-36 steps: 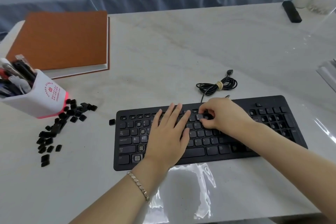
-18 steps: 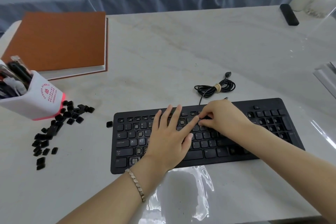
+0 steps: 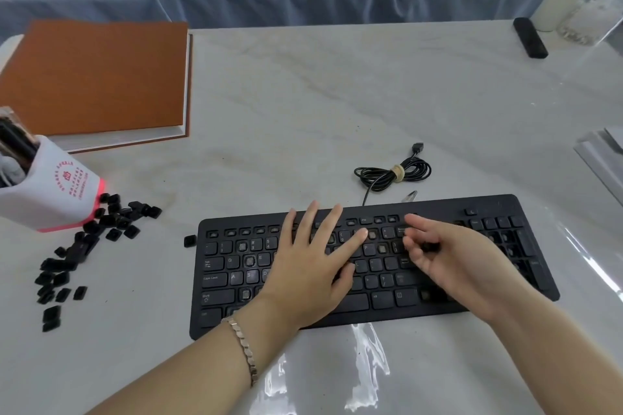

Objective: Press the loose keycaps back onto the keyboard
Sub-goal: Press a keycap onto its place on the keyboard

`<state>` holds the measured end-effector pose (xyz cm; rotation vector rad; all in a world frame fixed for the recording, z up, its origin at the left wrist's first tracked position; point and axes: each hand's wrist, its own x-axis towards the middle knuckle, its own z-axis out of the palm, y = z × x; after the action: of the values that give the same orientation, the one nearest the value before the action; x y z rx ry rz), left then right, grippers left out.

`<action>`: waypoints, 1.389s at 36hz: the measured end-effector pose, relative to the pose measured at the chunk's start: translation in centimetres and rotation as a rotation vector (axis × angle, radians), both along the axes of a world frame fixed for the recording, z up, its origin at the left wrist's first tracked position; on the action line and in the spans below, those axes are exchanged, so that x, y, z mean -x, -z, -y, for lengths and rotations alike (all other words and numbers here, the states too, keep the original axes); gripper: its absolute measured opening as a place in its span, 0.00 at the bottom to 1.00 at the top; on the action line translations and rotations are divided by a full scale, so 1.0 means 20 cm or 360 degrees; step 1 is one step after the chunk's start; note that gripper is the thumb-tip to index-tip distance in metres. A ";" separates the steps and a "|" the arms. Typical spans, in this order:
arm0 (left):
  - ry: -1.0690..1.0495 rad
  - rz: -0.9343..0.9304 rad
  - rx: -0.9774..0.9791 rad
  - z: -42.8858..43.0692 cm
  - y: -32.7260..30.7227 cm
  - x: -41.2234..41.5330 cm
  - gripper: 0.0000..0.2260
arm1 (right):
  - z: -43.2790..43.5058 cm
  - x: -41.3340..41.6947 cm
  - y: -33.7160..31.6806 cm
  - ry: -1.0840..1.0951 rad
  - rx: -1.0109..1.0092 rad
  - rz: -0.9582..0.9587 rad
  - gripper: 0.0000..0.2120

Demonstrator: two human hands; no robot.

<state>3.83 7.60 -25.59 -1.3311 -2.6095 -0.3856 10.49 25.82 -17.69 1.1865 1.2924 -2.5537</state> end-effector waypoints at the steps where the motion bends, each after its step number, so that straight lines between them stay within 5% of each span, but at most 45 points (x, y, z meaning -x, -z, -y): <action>1: 0.0001 -0.0006 -0.0010 0.00 0.00 0.00 0.19 | 0.00 0.00 -0.01 0.0008 0.0028 -0.0017 0.14; 5: 0.0005 -0.0017 -0.0048 -0.02 0.00 0.00 0.18 | 0.03 0.01 -0.03 -0.0010 0.0017 -0.0080 0.18; 35: -0.0071 0.0120 -0.0161 0.00 0.00 0.00 0.16 | 0.13 -0.07 -0.10 0.0121 0.0140 -0.0156 0.07; 44: -0.0086 0.0174 -0.0163 0.00 -0.01 0.00 0.17 | 0.14 -0.08 -0.13 0.0348 0.0379 0.0023 0.21; 50: -0.0090 0.0179 -0.0154 -0.01 0.00 0.00 0.17 | 0.14 -0.10 -0.13 0.0389 0.0425 0.0024 0.17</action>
<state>3.82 7.79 -25.49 -1.2357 -2.6741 -0.5859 12.51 23.12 -15.08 1.3748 0.8112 -2.7639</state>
